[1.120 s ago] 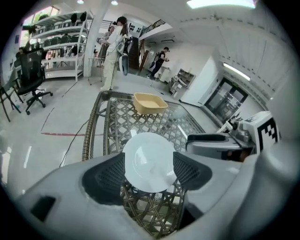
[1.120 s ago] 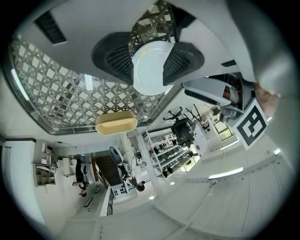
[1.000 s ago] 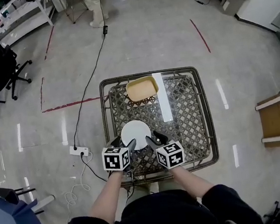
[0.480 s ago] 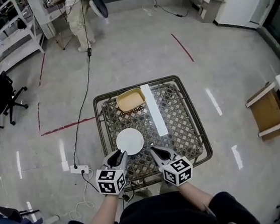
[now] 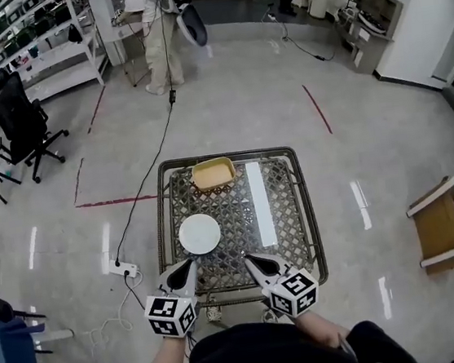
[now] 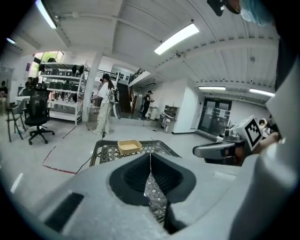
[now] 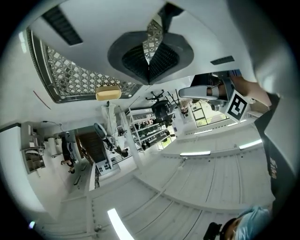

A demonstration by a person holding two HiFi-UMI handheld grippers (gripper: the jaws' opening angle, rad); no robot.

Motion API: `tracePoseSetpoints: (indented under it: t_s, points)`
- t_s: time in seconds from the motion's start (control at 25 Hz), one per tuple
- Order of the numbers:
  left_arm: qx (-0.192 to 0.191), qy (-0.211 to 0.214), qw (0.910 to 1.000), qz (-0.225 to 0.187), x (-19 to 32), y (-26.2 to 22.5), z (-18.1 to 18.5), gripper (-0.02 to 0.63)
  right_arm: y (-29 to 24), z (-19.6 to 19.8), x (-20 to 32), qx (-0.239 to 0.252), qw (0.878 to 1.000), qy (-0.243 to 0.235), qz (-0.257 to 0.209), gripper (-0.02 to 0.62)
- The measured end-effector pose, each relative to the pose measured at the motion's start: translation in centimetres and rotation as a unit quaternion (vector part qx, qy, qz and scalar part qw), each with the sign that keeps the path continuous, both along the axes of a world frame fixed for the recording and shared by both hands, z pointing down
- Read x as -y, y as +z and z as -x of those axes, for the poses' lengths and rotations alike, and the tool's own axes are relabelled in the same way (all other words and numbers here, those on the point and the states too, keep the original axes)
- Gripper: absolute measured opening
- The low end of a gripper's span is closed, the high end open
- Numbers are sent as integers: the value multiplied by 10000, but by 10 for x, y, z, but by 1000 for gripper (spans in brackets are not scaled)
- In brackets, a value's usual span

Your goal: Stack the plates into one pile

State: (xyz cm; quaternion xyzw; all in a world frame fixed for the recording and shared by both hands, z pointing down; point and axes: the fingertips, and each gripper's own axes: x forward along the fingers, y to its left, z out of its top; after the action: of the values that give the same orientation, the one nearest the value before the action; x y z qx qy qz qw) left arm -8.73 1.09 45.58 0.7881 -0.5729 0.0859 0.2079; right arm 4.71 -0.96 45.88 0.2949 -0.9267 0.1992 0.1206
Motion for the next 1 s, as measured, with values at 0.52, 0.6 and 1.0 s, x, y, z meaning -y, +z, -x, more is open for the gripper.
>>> tracePoseSetpoints:
  t_s: [0.52,0.6,1.0]
  points:
    - [-21,-1248,9919,-234,-83,-4,-93,20,-15,-88,-38,81,9938,-1075,-263,2]
    - [-22,-1318,9909,-269,-94,-3,-103,20,-12,-97,-45,86,9931,-1144,-262,2]
    - [-119,-1510,9878,-362,-126,3,-133,20,4,-117,-69,-18,9896,-1420,-244,2]
